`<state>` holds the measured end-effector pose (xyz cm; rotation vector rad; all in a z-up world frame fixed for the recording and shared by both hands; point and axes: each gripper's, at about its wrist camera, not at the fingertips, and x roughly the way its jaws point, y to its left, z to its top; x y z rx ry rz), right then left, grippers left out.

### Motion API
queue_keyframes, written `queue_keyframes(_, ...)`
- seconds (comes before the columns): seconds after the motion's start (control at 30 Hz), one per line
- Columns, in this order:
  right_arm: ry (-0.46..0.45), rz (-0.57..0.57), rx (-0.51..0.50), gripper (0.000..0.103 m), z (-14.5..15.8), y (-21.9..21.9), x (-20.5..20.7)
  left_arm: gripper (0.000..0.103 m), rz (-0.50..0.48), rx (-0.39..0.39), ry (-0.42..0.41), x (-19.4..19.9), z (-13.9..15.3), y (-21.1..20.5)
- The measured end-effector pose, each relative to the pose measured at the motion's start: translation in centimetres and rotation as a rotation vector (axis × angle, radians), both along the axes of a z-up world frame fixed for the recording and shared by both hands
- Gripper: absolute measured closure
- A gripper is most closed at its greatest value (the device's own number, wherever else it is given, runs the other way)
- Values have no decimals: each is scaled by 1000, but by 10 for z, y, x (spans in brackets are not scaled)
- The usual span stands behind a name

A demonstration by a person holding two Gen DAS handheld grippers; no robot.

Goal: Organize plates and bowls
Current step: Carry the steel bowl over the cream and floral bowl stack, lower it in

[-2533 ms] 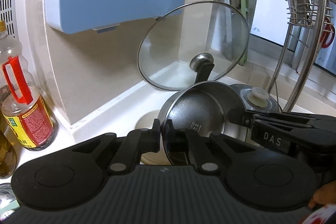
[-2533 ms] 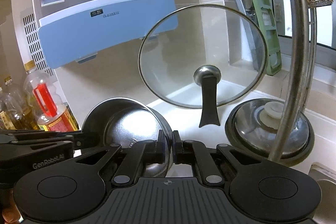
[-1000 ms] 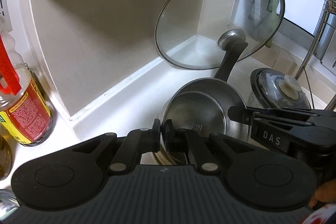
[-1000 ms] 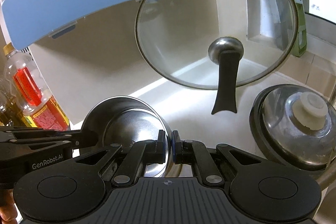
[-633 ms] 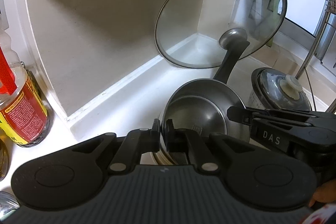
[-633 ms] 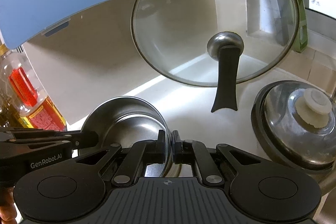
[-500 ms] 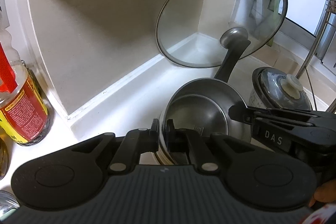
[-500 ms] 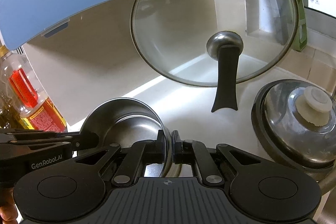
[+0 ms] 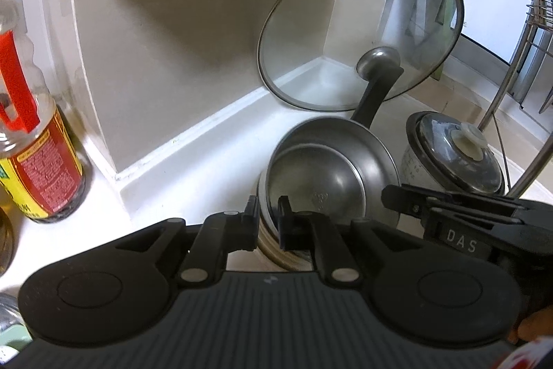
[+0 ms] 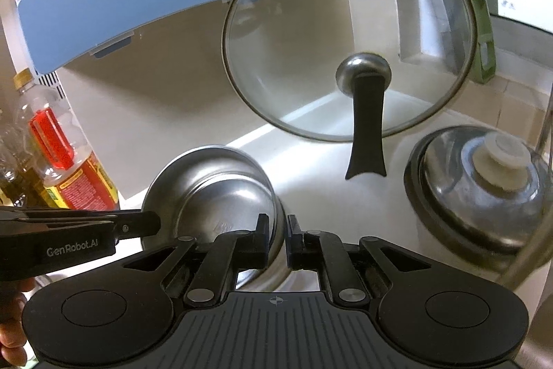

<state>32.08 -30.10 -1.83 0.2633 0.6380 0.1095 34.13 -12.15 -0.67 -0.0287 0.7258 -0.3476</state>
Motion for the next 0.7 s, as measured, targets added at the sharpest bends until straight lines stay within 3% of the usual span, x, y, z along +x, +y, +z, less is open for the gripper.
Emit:
queue_keyframes(0.33, 5, 2, 1, 94, -5, 5, -3, 94, -4, 2, 13, -4, -5, -3)
queue_keyframes(0.7, 59, -3, 74, 94, 6, -3, -2, 94, -7, -29, 18, -3, 4, 4)
